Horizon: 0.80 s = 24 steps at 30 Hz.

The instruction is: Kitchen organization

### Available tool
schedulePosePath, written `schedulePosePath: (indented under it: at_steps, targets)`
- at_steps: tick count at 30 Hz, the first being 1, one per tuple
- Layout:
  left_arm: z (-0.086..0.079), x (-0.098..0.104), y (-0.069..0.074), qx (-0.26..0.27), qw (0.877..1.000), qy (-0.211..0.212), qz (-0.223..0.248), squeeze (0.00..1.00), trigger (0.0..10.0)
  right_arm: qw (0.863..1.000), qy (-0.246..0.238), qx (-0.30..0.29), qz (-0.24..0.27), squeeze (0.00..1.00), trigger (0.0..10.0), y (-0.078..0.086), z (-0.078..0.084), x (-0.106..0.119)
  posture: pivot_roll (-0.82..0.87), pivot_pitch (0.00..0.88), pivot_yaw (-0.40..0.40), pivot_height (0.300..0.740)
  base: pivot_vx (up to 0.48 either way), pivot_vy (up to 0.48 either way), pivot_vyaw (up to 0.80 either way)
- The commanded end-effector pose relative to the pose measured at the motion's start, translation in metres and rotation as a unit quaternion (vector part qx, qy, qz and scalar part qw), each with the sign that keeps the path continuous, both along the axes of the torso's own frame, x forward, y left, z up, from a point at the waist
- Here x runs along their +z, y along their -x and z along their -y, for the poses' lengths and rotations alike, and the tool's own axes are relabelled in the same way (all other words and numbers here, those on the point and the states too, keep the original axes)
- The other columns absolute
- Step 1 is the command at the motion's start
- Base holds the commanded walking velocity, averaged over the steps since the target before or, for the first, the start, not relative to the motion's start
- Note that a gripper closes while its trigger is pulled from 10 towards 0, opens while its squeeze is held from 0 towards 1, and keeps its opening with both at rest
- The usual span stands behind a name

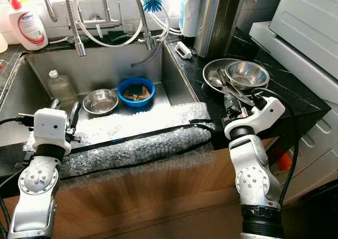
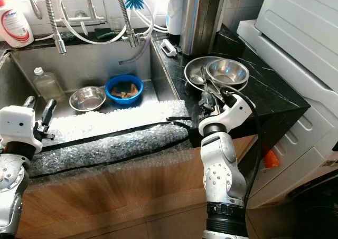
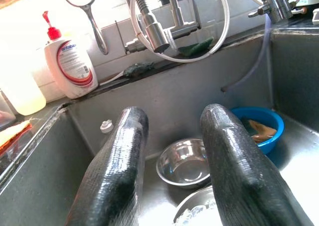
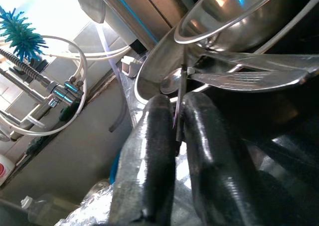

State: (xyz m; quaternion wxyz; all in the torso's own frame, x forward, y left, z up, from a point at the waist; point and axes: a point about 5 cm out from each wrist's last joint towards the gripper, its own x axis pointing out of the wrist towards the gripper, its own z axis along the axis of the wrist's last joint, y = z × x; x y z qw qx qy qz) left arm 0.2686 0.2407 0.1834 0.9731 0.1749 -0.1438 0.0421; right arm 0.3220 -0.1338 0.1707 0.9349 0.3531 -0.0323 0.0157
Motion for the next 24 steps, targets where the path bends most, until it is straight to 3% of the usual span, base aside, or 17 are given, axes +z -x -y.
schedulePosePath:
  at_steps: [1,8,9,10,11,12,24]
  targets:
    - [0.0,0.003,-0.001,-0.002,1.0,-0.007,0.005,0.0,10.0,1.0,-0.009,0.007,-0.001,0.0,1.0,0.001,-0.004,-0.001,0.05,0.085,-0.04,0.74,0.0,0.0,0.0]
    - [0.001,0.003,-0.001,-0.002,1.0,-0.006,0.007,0.0,10.0,1.0,-0.013,0.009,0.002,0.0,1.2,0.0,-0.005,0.001,0.05,0.086,-0.041,0.74,0.0,0.0,0.0]
    - [0.001,0.003,-0.001,-0.002,1.0,-0.006,0.007,0.0,10.0,1.0,-0.013,0.009,0.006,0.0,2.5,0.0,-0.006,0.002,0.05,0.085,-0.041,0.74,0.0,0.0,0.0]
    - [0.001,0.003,-0.001,-0.002,1.0,-0.006,0.007,0.0,10.0,1.0,-0.013,0.009,0.006,0.0,2.5,0.0,-0.006,0.002,0.05,0.085,-0.041,0.74,0.0,0.0,0.0]
    - [0.0,0.003,-0.001,-0.002,1.0,-0.006,0.008,0.0,10.0,1.0,-0.011,0.011,0.011,0.0,4.2,0.0,-0.006,0.004,0.05,0.085,-0.041,0.74,0.0,0.0,0.0]
    - [0.001,0.004,-0.001,-0.002,1.0,-0.006,0.008,0.0,10.0,1.0,-0.008,0.013,0.015,0.0,10.0,0.0,-0.007,0.005,0.05,0.085,-0.04,0.74,0.0,0.0,0.0]
    - [0.002,0.006,-0.002,-0.001,1.0,-0.004,0.015,0.0,10.0,0.994,0.011,0.054,0.089,0.0,10.0,0.004,-0.019,0.029,0.05,0.084,-0.041,0.74,0.0,0.0,0.0]
